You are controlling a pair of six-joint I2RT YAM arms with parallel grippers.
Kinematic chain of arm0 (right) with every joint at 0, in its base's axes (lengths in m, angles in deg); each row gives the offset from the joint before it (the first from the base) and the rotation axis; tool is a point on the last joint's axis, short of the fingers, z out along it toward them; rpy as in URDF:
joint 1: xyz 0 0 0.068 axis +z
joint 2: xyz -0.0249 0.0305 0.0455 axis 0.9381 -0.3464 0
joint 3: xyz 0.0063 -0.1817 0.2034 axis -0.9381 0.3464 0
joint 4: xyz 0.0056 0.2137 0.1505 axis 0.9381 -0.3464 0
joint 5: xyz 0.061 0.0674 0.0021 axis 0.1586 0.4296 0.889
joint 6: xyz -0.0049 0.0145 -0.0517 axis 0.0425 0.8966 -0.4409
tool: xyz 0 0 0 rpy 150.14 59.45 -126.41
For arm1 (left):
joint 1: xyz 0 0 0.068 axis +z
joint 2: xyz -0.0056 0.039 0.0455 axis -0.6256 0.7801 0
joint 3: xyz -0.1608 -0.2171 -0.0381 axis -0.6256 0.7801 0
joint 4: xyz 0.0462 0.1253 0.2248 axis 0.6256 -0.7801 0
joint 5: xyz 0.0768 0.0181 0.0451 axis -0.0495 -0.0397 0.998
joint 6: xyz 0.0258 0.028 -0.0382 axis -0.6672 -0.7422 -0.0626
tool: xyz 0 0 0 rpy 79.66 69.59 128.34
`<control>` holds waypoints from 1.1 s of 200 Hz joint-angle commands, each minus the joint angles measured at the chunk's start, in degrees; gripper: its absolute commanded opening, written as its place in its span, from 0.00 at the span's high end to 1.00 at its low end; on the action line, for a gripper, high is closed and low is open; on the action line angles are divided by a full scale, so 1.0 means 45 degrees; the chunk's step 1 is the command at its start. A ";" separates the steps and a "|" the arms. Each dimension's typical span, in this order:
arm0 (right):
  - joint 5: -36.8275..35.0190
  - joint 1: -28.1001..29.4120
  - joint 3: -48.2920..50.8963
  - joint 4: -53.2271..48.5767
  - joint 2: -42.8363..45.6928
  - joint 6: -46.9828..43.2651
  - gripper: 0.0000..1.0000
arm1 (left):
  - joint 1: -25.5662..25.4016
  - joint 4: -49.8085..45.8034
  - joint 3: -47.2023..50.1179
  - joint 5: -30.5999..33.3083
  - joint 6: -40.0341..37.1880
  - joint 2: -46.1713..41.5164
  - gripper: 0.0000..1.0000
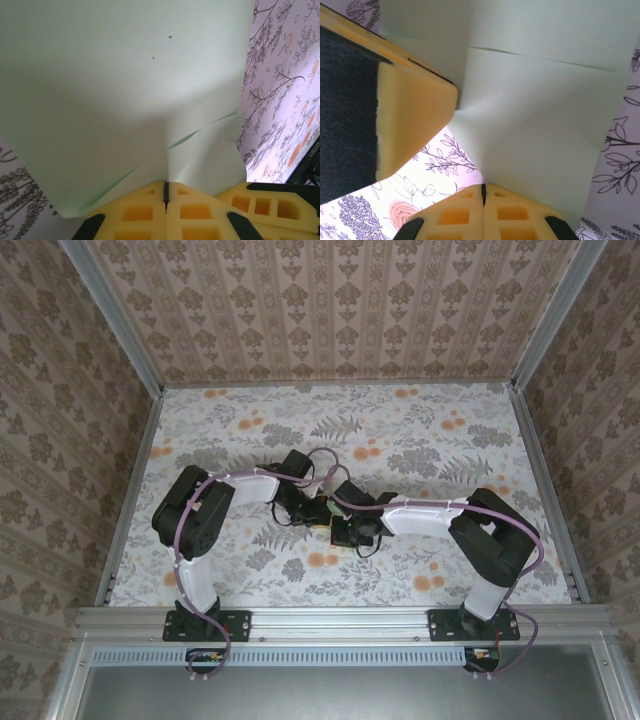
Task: Fold a paper plane with a square sheet of paper (fold left side to right side)
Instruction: Third fold the triangle at the center of the table.
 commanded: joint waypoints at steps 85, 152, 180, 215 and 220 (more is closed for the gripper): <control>-0.0208 -0.0154 0.0949 -0.1496 0.0675 0.0633 0.97 | -0.0045 -0.0972 0.0163 0.1482 -0.0263 0.0725 0.95; 0.0022 -0.0182 0.1426 -0.1747 0.0878 0.0728 0.97 | -0.0044 -0.0972 0.0180 0.1516 -0.0258 0.0735 0.95; 0.0028 -0.0187 0.1806 -0.1809 0.1195 0.0905 0.97 | -0.0035 -0.0998 0.0187 0.1530 -0.0248 0.0719 0.95; 0.0138 -0.0181 0.2226 -0.1876 0.1525 0.0981 0.97 | -0.0035 -0.1030 0.0115 0.1587 -0.0273 0.0740 0.95; 0.0176 -0.0181 0.2273 -0.1891 0.1564 0.0984 0.97 | -0.0027 -0.1051 0.0126 0.1575 -0.0270 0.0735 0.95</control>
